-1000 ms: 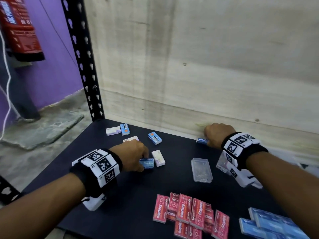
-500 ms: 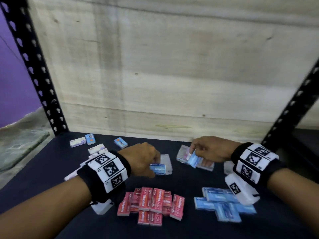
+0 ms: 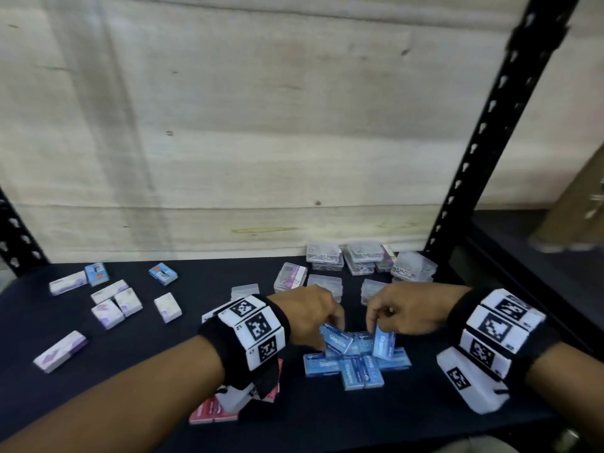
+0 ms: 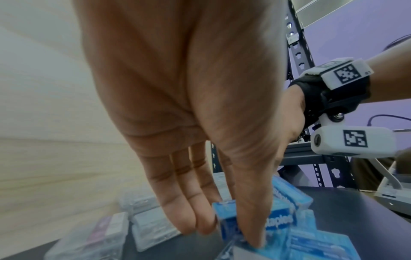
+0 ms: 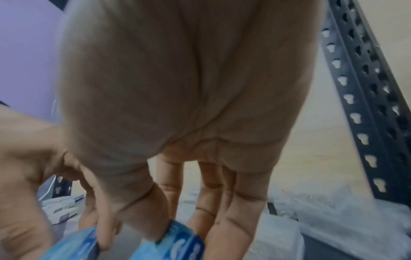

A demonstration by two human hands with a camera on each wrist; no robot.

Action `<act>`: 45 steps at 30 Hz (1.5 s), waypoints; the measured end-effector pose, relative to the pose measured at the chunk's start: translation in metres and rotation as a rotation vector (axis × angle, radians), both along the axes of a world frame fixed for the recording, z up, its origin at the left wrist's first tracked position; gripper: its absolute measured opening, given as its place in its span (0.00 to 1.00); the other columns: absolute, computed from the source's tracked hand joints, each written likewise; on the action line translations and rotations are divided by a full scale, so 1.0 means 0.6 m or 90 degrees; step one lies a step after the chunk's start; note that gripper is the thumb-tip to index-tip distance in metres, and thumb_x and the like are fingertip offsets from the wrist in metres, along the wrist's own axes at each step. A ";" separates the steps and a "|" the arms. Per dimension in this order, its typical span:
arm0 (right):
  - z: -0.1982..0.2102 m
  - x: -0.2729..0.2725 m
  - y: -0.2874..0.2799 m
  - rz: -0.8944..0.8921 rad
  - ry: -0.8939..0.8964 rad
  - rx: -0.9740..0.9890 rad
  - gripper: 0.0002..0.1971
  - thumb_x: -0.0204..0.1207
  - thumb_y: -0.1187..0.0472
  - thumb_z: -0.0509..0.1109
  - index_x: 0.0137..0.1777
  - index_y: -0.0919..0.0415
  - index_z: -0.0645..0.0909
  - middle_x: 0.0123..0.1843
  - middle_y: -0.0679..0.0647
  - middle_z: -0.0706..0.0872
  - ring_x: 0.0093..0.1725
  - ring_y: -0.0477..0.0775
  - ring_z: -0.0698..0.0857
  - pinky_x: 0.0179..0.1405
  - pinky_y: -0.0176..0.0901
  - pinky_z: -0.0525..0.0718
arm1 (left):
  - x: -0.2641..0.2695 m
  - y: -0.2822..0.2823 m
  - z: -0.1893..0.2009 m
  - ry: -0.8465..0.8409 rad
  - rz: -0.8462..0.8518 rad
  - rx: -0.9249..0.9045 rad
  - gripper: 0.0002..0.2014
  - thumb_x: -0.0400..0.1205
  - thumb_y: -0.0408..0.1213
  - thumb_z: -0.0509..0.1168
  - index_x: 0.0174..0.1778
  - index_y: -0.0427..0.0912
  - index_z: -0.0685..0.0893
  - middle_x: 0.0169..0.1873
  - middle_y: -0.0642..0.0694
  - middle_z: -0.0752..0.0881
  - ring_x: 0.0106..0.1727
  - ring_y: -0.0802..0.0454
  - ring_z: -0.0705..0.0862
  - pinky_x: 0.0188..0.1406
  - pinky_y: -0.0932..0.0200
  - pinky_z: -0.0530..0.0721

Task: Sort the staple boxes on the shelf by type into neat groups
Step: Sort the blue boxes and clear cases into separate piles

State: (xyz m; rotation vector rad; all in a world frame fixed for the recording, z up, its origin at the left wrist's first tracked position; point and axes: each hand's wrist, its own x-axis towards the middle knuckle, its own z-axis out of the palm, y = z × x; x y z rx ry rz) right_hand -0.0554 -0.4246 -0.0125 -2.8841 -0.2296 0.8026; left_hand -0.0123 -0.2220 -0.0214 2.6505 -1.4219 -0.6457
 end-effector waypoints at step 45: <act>-0.056 -0.066 -0.141 -0.080 0.013 -0.110 0.37 0.77 0.65 0.63 0.82 0.34 0.59 0.62 0.47 0.73 0.58 0.48 0.78 0.62 0.43 0.78 | 0.010 0.033 -0.016 -0.026 0.152 0.166 0.32 0.72 0.58 0.74 0.71 0.51 0.77 0.62 0.51 0.82 0.57 0.51 0.81 0.58 0.50 0.84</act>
